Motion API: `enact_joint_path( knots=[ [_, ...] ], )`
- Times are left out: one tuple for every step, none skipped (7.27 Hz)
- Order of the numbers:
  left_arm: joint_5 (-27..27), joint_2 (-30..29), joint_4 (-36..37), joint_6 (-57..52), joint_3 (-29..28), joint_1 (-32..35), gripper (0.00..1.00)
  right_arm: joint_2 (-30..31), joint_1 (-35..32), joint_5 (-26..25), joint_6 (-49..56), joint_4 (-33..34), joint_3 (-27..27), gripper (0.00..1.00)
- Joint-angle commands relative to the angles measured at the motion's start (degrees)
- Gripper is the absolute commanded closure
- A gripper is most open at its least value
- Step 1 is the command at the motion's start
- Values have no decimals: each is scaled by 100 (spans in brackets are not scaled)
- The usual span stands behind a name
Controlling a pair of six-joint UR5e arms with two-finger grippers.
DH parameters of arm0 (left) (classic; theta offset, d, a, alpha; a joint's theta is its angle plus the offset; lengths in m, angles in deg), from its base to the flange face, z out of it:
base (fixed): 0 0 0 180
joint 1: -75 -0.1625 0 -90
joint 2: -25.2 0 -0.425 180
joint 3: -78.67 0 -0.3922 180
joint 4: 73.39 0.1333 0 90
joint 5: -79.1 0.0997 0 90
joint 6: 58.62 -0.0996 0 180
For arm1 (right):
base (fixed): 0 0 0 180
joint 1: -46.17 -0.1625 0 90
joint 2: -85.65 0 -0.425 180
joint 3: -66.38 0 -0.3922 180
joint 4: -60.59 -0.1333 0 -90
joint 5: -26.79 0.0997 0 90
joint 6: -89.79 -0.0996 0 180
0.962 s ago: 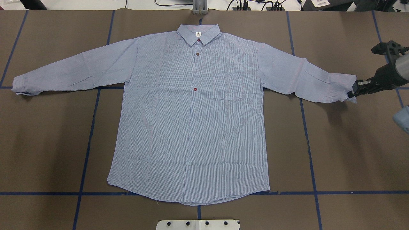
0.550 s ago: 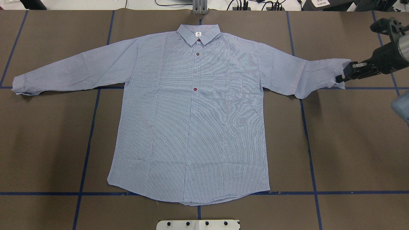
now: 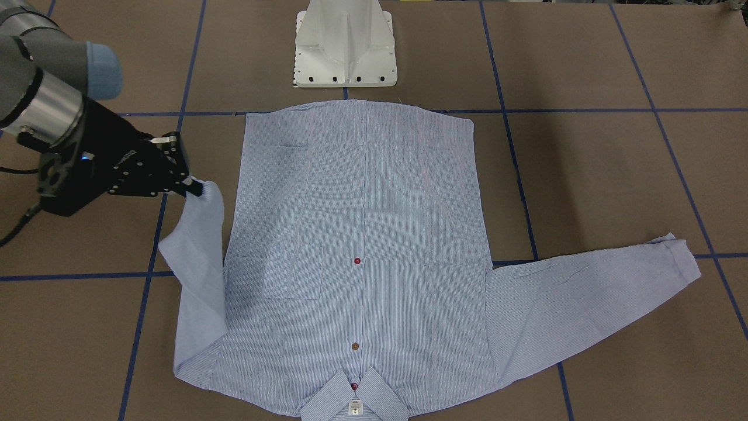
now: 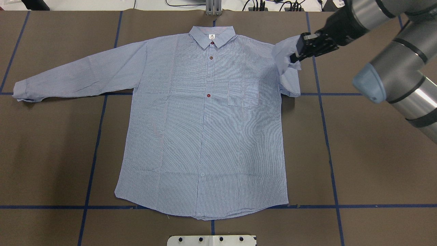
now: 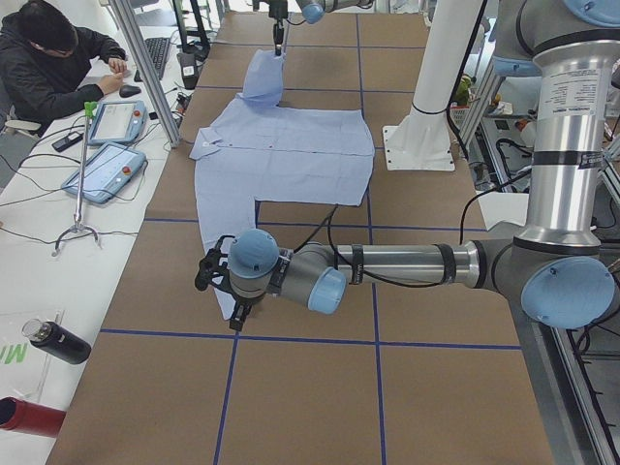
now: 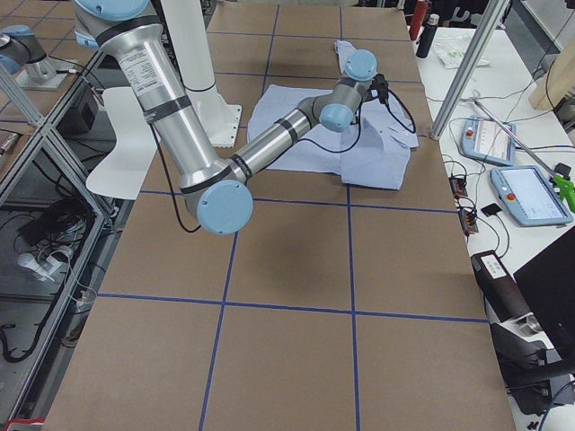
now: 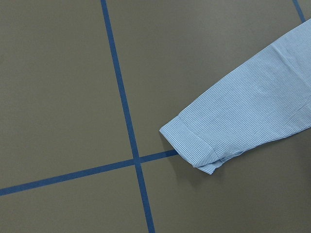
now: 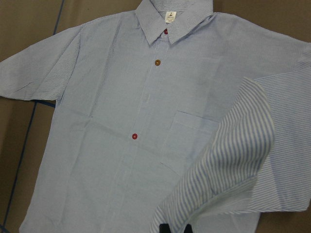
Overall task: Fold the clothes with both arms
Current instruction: 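Lift the grasped cuff with the right gripper and carry it across the shirt front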
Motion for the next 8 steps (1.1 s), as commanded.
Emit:
enact_joint_path(
  knots=[
    [0, 0, 0, -6, 11, 0, 1, -1166, 570, -704, -59, 333, -1087, 100],
    [-69, 0, 0, -6, 2, 0, 1, -1518, 702, -821, -50, 324, -1588, 100],
    [-166, 0, 9, 2, 2, 0, 1, -1617, 886, -1092, -50, 298, -1776, 100],
    [-158, 0, 9, 2, 2, 0, 1, -1644, 984, -1216, -50, 298, -1821, 100],
    [-167, 0, 9, -6, 2, 0, 1, -1653, 1246, -1574, -50, 298, -1831, 100],
    [-167, 0, 26, 2, 45, 0, 1, -1688, 1518, -1839, -41, 298, -1839, 100],
    [-167, 0, 27, 2, 46, 0, 1, -1697, 1617, -1850, -15, 298, -1840, 100],
    [-297, 44, 44, 2, 107, 9, 1, -1750, 1740, -1911, -6, 298, -1840, 100]
  ],
)
